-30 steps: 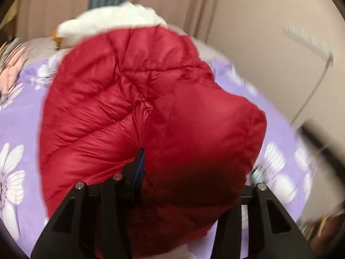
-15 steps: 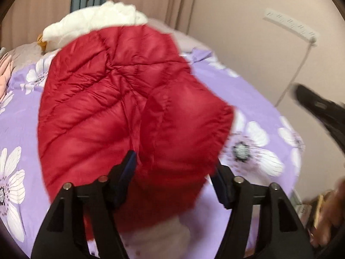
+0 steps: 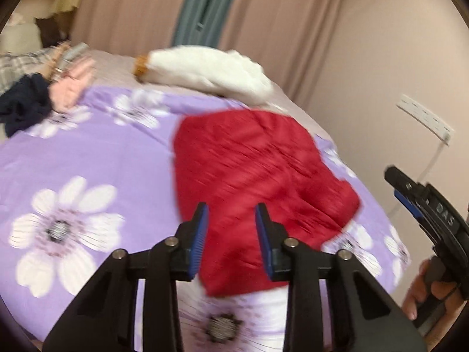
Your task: Fold large clothes
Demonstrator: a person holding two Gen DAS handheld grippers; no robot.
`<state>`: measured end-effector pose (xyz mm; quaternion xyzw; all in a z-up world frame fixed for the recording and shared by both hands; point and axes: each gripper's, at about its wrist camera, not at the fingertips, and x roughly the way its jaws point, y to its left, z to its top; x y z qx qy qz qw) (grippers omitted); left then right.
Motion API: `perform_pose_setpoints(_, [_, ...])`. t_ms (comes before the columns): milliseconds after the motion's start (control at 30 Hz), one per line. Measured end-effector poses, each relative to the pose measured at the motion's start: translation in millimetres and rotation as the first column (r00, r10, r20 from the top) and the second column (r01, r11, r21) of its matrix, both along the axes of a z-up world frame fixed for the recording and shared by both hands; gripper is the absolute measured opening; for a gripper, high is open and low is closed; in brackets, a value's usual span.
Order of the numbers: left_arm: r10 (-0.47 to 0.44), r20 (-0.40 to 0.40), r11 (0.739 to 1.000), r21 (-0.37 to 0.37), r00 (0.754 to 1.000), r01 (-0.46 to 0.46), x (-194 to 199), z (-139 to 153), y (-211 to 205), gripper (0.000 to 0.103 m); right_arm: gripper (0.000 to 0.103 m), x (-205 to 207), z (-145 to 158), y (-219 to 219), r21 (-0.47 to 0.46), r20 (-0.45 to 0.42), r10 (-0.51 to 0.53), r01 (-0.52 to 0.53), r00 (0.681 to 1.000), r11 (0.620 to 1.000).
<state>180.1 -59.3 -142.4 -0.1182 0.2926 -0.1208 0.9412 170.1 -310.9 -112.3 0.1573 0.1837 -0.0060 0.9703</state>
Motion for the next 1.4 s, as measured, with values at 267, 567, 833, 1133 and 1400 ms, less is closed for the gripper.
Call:
perform_pose_setpoints(267, [0.131,0.033,0.991,0.008,0.991,-0.132,34,10,28,0.026,0.009,58,20,43,-0.051,0.003,0.105,-0.105,0.994,0.993])
perform_pose_setpoints(567, [0.169,-0.067,0.986,0.018,0.983,-0.168,168,-11,-7,0.026,0.009,187,-4,47,-0.042,-0.151,0.082,-0.089,0.985,0.995])
perform_pose_setpoints(833, [0.025,-0.236,0.982,-0.175,0.971,-0.068,219,-119,-39,0.033,0.007,207,-127,-2,-0.067,-0.297,-0.036,0.017,0.954,0.998])
perform_pose_setpoints(1133, [0.126,-0.167,0.991,0.055,0.978,-0.119,217,-121,-66,0.032,0.000,201,-145,-12,0.025,-0.266,-0.032,0.041,0.964,0.999])
perform_pose_setpoints(1400, [0.139,-0.162,0.989,0.074,0.977,-0.129,220,-125,-66,0.032,0.000,209,-146,-15,0.036,-0.264,-0.028,0.039,0.964,0.999])
